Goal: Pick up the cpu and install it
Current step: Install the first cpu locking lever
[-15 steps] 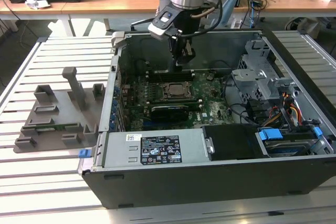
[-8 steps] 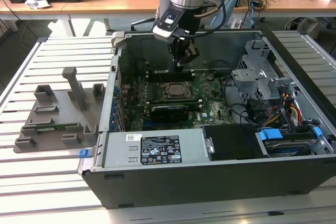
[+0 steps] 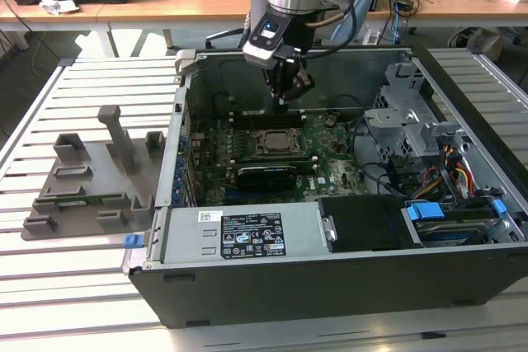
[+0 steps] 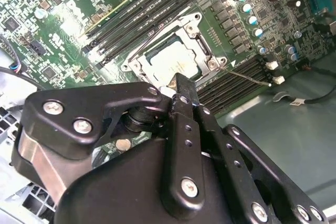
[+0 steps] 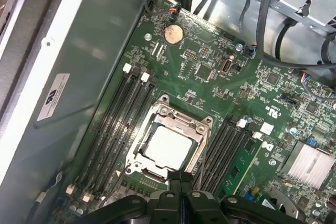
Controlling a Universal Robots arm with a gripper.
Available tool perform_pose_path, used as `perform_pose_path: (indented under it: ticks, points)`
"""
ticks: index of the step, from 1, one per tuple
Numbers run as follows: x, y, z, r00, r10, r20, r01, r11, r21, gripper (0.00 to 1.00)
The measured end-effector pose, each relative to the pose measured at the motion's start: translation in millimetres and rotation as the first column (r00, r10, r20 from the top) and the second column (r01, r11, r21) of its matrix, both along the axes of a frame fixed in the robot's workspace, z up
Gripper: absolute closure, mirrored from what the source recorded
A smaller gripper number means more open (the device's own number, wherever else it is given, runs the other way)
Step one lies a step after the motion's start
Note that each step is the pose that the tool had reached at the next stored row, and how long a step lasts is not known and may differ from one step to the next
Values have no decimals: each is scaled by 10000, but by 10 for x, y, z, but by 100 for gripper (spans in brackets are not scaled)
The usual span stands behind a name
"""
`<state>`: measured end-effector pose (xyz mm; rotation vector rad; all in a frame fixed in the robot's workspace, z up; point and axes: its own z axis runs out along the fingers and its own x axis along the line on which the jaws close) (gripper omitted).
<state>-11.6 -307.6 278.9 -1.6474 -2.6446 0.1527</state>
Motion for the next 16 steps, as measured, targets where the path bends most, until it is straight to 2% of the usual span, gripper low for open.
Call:
perform_pose_path:
  ticks: [3, 4, 7, 10, 16]
  points:
    - [0, 0, 0, 9996, 282, 0, -282, 9996, 0, 89]
    - [0, 0, 0, 9986, 524, 0, -524, 9986, 0, 89]
    - [0, 0, 0, 9965, 830, 0, -830, 9965, 0, 89]
    - [0, 0, 0, 9929, 1191, -1, -1191, 9929, 0, 89]
    - [0, 0, 0, 9872, 1594, 0, -1594, 9872, 0, 89]
